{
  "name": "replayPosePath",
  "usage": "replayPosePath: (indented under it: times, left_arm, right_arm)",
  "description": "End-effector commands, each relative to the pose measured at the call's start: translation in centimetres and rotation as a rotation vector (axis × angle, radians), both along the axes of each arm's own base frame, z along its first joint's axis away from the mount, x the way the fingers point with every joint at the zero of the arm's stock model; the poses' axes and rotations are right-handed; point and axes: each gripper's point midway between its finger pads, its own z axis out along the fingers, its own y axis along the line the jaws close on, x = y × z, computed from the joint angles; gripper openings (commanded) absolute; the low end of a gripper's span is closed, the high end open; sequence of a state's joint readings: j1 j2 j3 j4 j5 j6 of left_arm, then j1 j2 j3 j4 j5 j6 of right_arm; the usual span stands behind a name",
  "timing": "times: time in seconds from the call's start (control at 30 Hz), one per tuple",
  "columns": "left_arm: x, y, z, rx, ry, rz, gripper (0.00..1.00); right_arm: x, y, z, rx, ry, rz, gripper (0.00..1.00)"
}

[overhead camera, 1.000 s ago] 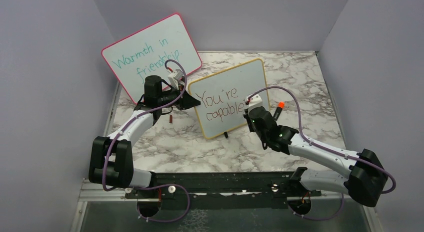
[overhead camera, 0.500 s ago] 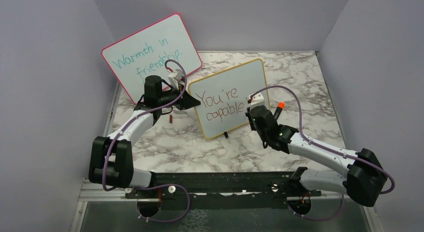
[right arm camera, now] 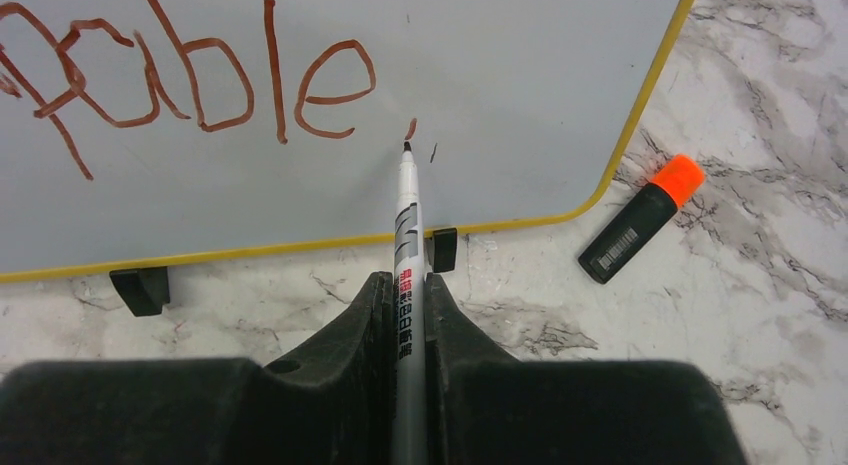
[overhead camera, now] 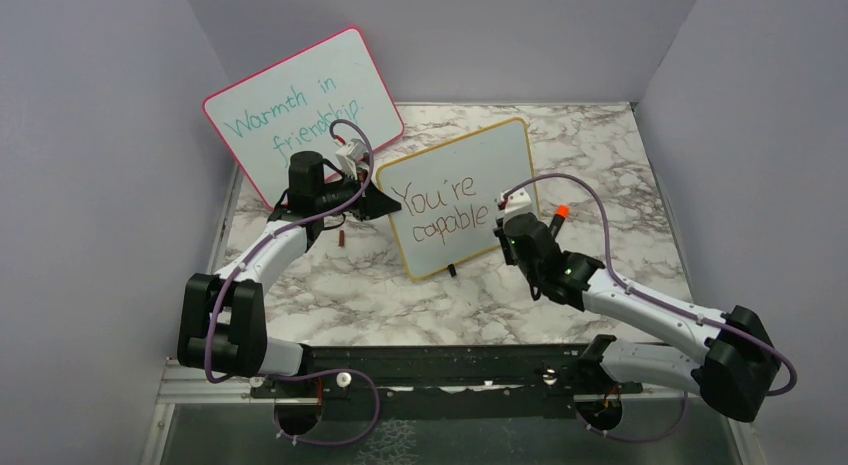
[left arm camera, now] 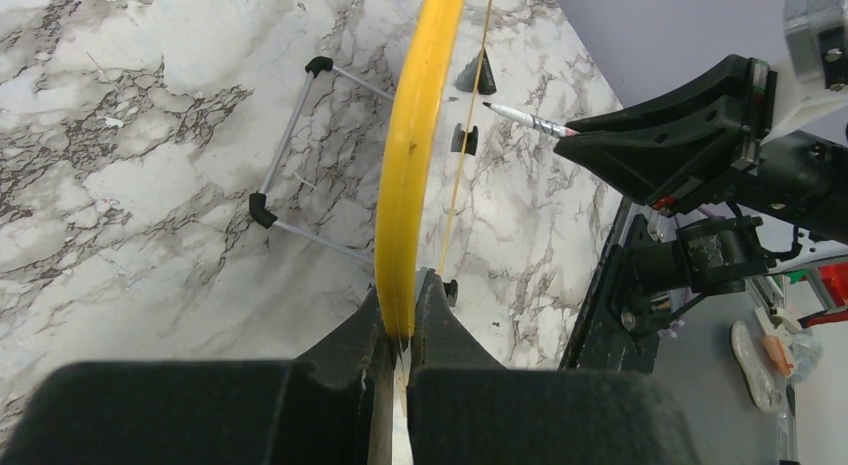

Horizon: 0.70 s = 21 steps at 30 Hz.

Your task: Write a sentence on the whiteboard

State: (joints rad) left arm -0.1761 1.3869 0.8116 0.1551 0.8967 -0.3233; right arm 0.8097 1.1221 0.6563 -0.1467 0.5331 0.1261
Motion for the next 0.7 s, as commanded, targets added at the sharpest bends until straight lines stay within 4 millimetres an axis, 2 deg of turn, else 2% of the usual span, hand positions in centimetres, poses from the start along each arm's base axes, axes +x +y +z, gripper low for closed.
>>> replayPosePath:
  times: [0.0,0.47,0.67]
  left_arm:
    - [0.7,1.3,-4.1,0.119,0.074,0.086,0.00]
    - [0.6,1.6,-3.9,0.111,0.077,0.123,0.00]
    - [0.2,0.9,-4.2,0.108,0.094,0.124,0.00]
  right_arm:
    - [-0.8,0.3,2.1,0.051,-0.028,0.037,0.01]
    - [-3.8,4.5,2.3,0.100,-0.069,0.214,0.01]
    - [-4.6,6.3,1.8,0.103,-0.086,0.260,0.01]
